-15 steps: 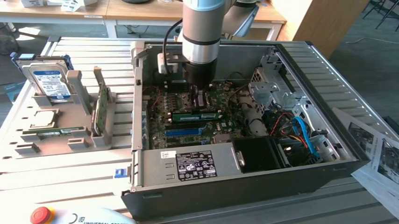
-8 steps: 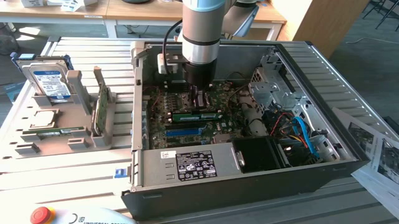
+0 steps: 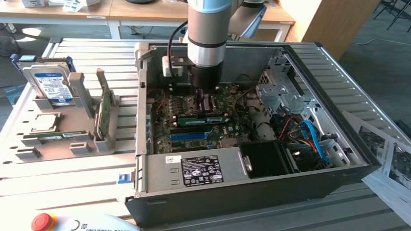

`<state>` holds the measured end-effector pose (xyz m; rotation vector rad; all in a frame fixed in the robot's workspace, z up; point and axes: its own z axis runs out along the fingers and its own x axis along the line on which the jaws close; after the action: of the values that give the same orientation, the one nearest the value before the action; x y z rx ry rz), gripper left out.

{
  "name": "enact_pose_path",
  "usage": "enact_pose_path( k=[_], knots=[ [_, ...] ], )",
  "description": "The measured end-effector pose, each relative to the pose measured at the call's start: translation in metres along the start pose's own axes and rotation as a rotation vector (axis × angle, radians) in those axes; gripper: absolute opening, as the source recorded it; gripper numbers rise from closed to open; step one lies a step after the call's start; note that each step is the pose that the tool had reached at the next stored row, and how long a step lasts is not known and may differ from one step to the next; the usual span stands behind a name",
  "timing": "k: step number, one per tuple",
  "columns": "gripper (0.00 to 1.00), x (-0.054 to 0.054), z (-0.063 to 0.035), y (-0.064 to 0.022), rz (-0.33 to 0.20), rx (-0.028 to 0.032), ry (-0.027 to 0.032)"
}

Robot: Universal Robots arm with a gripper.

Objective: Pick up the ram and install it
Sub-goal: 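Press down the ram until it locks into place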

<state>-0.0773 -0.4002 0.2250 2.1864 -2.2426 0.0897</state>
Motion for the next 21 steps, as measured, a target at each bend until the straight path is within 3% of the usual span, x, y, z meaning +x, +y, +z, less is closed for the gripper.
enact_pose_path(
  k=[21],
  knots=[
    [0.11,0.0002,0.0012,0.0001,0.000,0.0001,0.0000]
  ],
)
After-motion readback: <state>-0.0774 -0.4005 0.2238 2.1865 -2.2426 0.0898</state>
